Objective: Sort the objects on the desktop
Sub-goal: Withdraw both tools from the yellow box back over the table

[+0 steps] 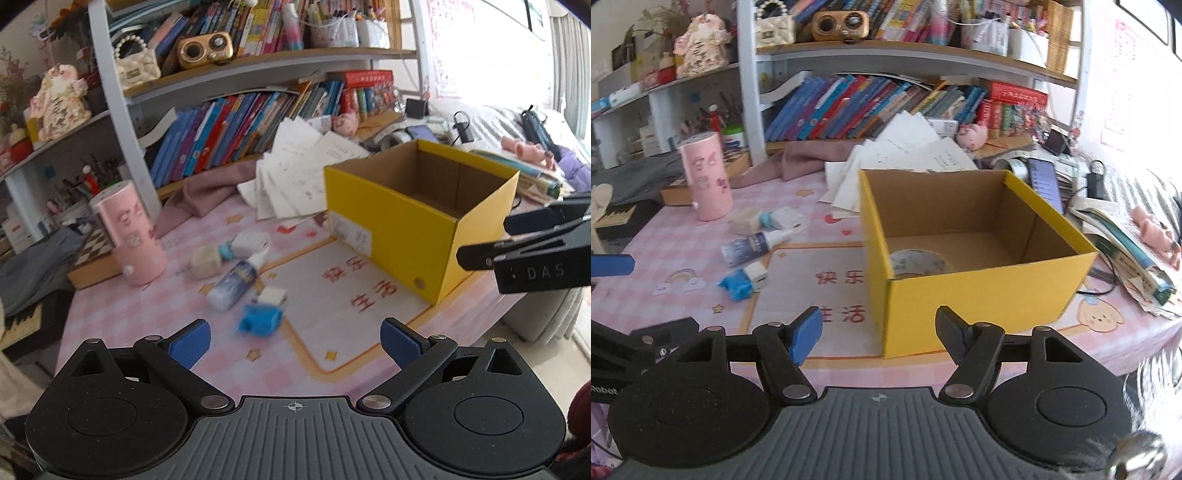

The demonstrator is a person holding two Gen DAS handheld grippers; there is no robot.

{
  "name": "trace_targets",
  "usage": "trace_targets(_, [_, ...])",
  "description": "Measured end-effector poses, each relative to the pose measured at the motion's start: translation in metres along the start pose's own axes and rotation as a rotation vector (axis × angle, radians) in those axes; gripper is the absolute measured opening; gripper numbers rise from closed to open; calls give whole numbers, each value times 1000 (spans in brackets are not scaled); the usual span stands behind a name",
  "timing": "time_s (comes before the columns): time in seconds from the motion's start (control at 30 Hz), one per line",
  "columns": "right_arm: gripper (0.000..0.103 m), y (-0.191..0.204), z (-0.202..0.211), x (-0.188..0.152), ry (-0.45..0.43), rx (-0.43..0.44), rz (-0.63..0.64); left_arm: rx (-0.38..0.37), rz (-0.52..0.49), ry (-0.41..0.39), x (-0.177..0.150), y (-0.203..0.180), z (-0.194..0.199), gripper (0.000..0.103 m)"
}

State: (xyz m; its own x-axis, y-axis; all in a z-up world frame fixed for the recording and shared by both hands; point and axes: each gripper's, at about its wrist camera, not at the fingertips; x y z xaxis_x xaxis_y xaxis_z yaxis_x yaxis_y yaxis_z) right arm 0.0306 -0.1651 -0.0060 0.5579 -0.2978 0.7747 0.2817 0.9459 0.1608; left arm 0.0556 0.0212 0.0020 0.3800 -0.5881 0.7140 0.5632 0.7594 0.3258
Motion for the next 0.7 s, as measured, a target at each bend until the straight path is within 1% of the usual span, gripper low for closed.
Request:
trace_targets(0.13, [68,11,-3,-2,12,44,15,16,16,21,-11,6,4,100])
trace_targets(0.23, [68,18,-7,-3,33,63,23,45,33,34,-17,11,6,100])
trace_targets(0.47, [68,39,-10,-5,43,121,75,98,104,62,-32,26,15,100])
trace_targets(0.7, [68,58,-13,-7,59,160,118,144,176,70,-46,43,25,100])
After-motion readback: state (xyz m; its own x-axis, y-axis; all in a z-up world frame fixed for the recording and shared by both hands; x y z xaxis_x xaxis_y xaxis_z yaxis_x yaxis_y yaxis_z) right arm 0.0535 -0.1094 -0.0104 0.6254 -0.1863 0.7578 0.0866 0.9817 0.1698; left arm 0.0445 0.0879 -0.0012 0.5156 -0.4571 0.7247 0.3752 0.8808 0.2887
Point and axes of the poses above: each gripper's, at about its wrist camera, not at the fingertips, and z roughly against the way its jaws point, y to its left, x to its top, and after that the axes turned 12 degrees about -z, right-handed
